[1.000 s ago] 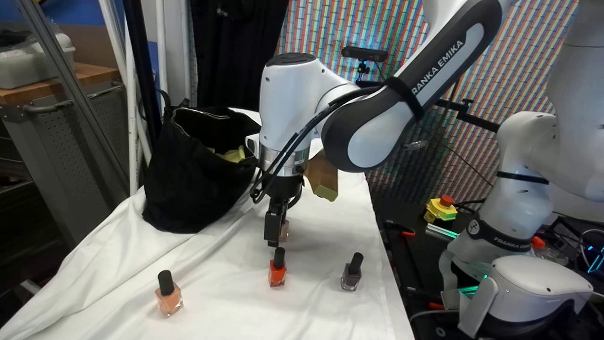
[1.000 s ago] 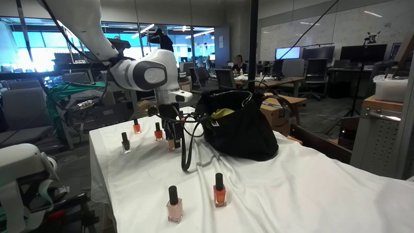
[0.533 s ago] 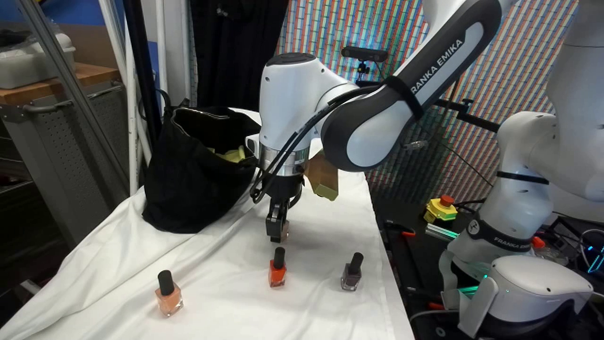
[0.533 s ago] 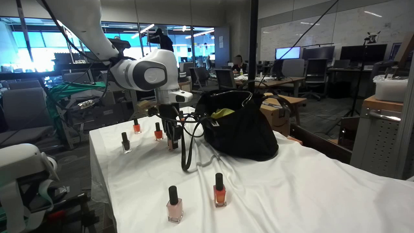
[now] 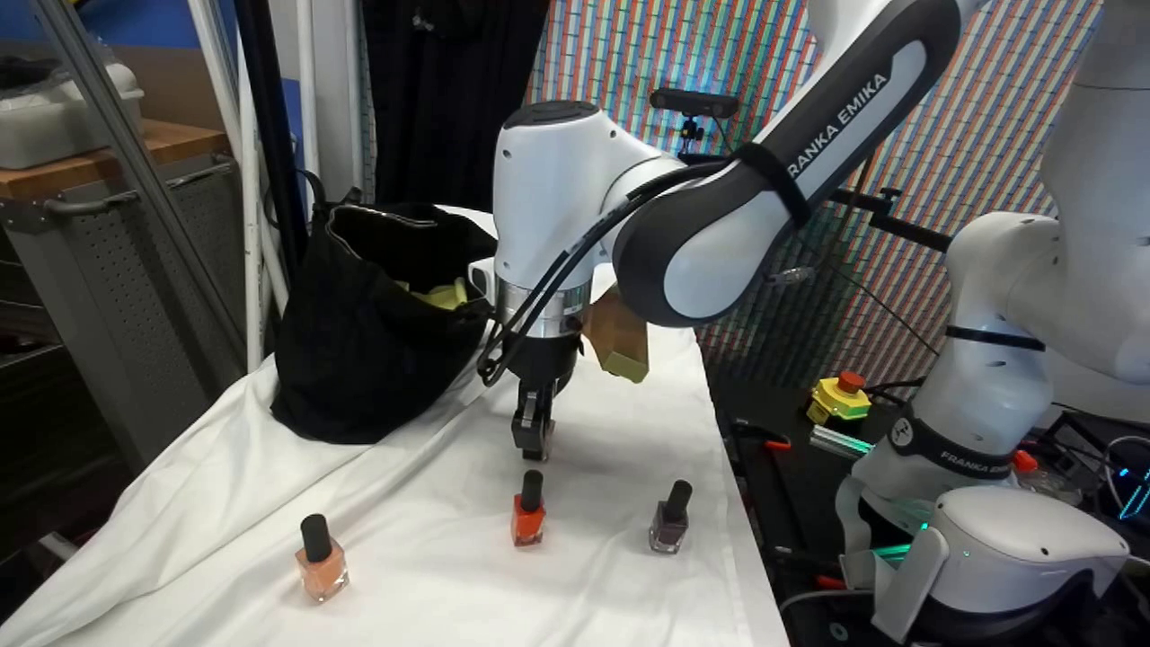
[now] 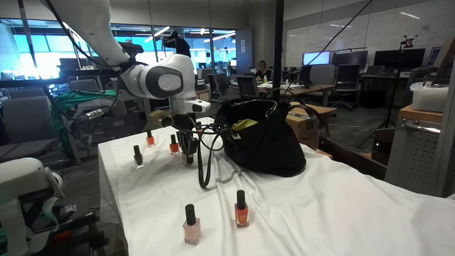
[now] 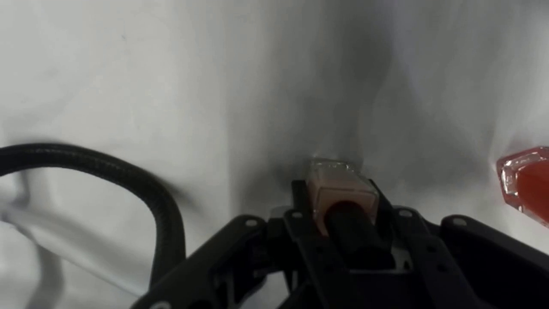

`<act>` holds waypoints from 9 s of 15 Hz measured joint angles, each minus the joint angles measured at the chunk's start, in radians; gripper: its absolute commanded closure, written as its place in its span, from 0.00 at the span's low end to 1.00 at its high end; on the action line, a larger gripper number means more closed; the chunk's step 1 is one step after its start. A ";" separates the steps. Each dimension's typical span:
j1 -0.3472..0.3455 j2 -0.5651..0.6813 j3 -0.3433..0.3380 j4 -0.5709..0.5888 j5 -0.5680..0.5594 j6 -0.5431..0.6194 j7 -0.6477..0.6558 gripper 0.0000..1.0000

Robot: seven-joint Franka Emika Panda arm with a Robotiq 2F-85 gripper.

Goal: Put all the nail polish bottles into the bag

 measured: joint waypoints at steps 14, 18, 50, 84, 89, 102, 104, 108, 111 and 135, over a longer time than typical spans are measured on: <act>0.001 -0.137 -0.004 0.124 -0.041 -0.296 0.015 0.83; -0.033 -0.150 -0.020 0.207 -0.046 -0.328 0.009 0.83; -0.081 -0.105 -0.061 0.518 0.018 -0.544 -0.002 0.00; -0.371 -0.094 -0.300 0.242 0.178 -0.536 -0.372 0.00; -0.374 -0.033 -0.300 0.240 0.165 -0.456 -0.379 0.00; -0.363 0.087 -0.268 0.247 0.138 -0.273 -0.386 0.00; -0.359 0.099 -0.264 0.246 0.118 -0.256 -0.386 0.00; -0.358 0.118 -0.263 0.246 0.104 -0.225 -0.386 0.00; -0.358 0.124 -0.263 0.244 0.104 -0.205 -0.387 0.00; -0.374 0.181 -0.244 0.240 0.124 -0.109 -0.427 0.00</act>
